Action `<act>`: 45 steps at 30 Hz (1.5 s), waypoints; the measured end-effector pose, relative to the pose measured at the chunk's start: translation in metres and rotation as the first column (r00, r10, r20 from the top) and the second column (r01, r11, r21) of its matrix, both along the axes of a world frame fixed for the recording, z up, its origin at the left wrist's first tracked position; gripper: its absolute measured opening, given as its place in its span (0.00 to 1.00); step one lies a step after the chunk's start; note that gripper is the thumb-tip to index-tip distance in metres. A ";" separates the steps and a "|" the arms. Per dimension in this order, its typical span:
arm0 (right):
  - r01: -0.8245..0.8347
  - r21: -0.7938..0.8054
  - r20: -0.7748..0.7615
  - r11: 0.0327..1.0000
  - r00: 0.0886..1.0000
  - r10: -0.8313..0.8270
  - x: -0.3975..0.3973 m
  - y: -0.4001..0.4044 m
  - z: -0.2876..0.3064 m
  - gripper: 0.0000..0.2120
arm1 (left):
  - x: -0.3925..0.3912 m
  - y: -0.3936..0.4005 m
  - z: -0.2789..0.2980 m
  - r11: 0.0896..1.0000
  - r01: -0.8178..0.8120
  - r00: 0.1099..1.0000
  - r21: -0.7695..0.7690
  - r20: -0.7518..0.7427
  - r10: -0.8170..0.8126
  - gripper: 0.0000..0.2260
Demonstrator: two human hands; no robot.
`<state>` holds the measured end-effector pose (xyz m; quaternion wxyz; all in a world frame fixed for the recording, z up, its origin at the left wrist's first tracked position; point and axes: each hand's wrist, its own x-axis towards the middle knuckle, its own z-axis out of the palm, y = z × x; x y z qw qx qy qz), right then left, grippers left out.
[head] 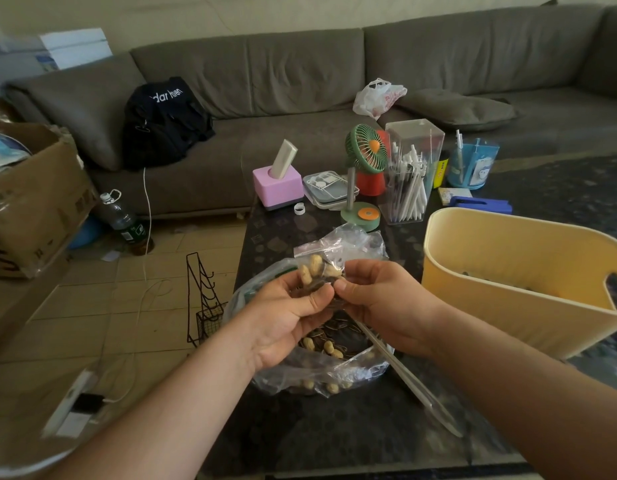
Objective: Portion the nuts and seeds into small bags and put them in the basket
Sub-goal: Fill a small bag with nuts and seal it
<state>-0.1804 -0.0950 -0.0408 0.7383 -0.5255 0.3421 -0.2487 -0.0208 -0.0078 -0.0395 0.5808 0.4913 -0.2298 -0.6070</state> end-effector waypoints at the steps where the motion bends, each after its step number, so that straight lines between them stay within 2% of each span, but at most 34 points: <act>1: -0.005 0.001 -0.005 1.000 1.000 0.005 0.001 0.001 0.000 0.09 | 0.000 0.000 0.000 1.000 0.007 1.000 0.007 0.024 -0.007 0.16; 4: 0.006 -0.009 -0.044 1.000 0.999 -0.006 0.001 0.001 -0.001 0.06 | 0.001 0.001 0.001 1.000 0.018 0.999 0.017 0.045 -0.018 0.16; 9: 0.032 0.070 -0.029 0.997 0.999 -0.030 0.001 0.001 0.005 0.06 | 0.000 0.001 0.002 0.999 0.023 0.999 0.037 0.044 -0.025 0.13; 13: -0.046 0.094 0.086 0.995 0.996 0.038 -0.001 0.001 0.007 0.13 | -0.003 0.002 0.002 0.998 0.051 0.996 0.032 0.065 -0.053 0.14; 18: -0.035 0.026 0.089 0.999 0.995 0.033 -0.001 0.004 0.012 0.19 | -0.003 0.002 0.001 0.997 0.083 0.988 0.005 0.132 -0.083 0.20; 20: -0.019 -0.015 0.099 1.000 0.995 0.021 0.000 0.004 0.010 0.15 | -0.005 0.002 0.000 0.997 0.077 0.986 -0.026 0.149 -0.072 0.21; 25: 0.091 -0.026 0.119 0.996 0.989 -0.087 0.000 0.004 0.014 0.11 | -0.007 0.002 -0.001 0.993 -0.011 0.985 -0.114 0.172 0.031 0.20; 29: 0.100 -0.077 0.107 0.992 0.990 -0.091 0.000 0.004 0.014 0.09 | -0.007 -0.002 -0.003 0.981 -0.136 0.951 -0.136 0.259 0.168 0.13; 34: 0.154 -0.043 0.110 0.987 0.983 -0.148 0.003 0.004 0.015 0.07 | -0.009 -0.002 -0.001 0.974 -0.180 0.938 -0.138 0.273 0.212 0.06; 39: 0.176 -0.133 0.069 0.975 0.983 -0.168 0.003 0.004 0.013 0.10 | -0.010 -0.003 -0.001 0.954 -0.256 0.908 -0.154 0.299 0.292 0.05; 45: 0.222 -0.164 0.045 0.961 0.975 -0.218 0.004 0.002 0.011 0.07 | -0.007 -0.006 -0.004 0.928 -0.335 0.886 -0.164 0.280 0.370 0.04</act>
